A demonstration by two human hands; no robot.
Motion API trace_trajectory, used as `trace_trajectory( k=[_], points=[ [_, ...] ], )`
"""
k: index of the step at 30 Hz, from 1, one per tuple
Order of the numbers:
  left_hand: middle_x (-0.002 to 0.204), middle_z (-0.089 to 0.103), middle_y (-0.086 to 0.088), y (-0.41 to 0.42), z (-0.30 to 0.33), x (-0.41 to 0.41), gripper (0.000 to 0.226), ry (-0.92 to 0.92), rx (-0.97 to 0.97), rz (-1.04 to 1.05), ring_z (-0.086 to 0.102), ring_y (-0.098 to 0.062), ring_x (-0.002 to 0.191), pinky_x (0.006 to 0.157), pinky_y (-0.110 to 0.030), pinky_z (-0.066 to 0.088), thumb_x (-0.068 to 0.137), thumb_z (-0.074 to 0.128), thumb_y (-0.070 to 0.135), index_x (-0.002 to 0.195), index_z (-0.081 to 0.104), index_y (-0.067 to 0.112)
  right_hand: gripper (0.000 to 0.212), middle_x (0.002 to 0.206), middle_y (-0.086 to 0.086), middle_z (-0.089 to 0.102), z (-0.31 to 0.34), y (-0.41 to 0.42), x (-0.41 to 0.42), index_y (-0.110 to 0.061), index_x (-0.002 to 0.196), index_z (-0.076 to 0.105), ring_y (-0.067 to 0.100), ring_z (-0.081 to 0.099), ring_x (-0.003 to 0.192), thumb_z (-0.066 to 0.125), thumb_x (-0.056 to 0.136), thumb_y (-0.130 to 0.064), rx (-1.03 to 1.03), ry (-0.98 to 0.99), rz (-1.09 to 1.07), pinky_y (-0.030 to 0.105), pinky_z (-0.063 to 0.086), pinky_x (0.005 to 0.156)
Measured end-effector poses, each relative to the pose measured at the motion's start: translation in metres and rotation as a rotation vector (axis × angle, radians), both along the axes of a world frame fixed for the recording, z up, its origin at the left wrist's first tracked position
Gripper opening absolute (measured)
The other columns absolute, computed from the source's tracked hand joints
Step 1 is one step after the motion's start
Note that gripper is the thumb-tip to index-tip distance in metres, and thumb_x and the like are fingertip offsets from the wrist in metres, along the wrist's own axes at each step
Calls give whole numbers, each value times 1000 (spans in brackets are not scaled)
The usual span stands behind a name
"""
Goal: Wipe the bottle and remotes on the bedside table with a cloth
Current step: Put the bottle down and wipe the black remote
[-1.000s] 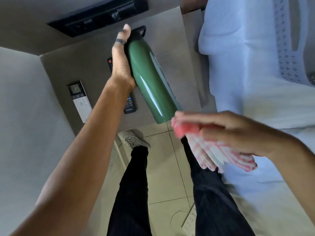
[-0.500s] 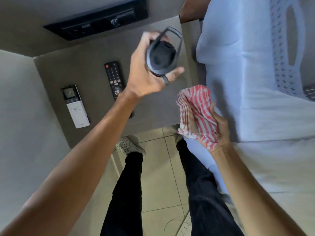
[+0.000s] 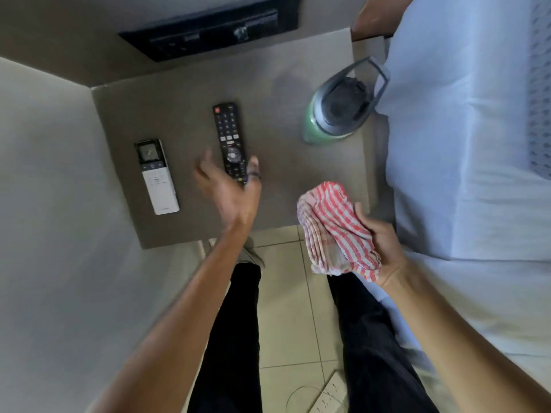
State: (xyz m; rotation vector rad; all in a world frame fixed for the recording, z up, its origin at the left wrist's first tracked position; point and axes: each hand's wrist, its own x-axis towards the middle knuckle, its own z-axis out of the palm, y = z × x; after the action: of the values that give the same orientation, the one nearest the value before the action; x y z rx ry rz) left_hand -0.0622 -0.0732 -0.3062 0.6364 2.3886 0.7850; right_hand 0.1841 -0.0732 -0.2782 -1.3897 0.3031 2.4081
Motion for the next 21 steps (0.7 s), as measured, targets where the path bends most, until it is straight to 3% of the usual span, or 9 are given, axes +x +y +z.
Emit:
trace_trajectory(
  k=[2,4,7,11,13,15,18,19,21],
  points=[
    [144,48,-27,-12,-23,-9,110,23,-190,14,50,-47,133,115,-57,44,68,80,58,149,39,-4,57,142,18,67,-4,0,-13,-2,136,65,31,67,129,48,104,-45,0,-55,106,47,53,111],
    [137,54,-30,-17,-40,-16,102,1,-247,-78,53,-48,128,111,-55,46,65,87,42,142,44,-8,56,143,17,67,-6,3,-29,-3,140,62,30,66,131,49,104,-45,19,-63,187,50,48,117],
    [130,54,-31,-17,-51,-23,76,-55,-234,-130,53,-47,123,106,-47,47,69,82,15,132,49,-11,61,148,17,63,-3,12,-57,-4,147,54,31,62,136,55,101,-44,101,-54,199,48,47,113],
    [131,51,-24,-20,-27,-28,59,-170,-157,-88,62,-35,108,87,-32,54,77,79,5,128,50,-3,47,133,10,74,15,26,-96,-7,140,61,24,71,123,60,100,-32,346,-213,255,39,57,103],
    [122,59,-21,-29,-5,-30,56,-191,-69,-99,67,-30,96,75,-34,60,75,79,11,123,53,4,26,115,-6,81,31,34,-113,-15,129,67,12,74,112,57,106,-21,604,-367,353,31,57,98],
    [108,67,-17,-38,26,-31,48,-221,-9,-99,69,-27,87,64,-26,58,75,78,13,116,53,14,27,121,-9,77,49,42,-126,-18,133,64,9,70,119,55,107,-14,962,-536,453,31,53,105],
    [98,72,-11,-49,67,-32,48,-283,110,-98,73,-32,79,67,-46,65,72,75,17,116,57,25,43,145,16,62,70,47,-153,3,145,54,24,59,138,58,102,-2,1507,-738,466,40,47,117],
    [99,73,-10,-50,79,-32,52,-280,169,-131,73,-32,79,69,-46,64,72,74,13,121,59,25,44,145,20,61,74,46,-165,6,142,55,28,58,137,62,99,0,1652,-768,471,41,47,117],
    [98,74,-6,-50,92,-33,52,-257,257,-211,69,-20,79,70,-33,58,75,75,5,125,62,15,45,141,18,62,81,42,-186,0,138,63,27,58,132,70,94,-2,1831,-824,575,36,48,114]
  ],
)
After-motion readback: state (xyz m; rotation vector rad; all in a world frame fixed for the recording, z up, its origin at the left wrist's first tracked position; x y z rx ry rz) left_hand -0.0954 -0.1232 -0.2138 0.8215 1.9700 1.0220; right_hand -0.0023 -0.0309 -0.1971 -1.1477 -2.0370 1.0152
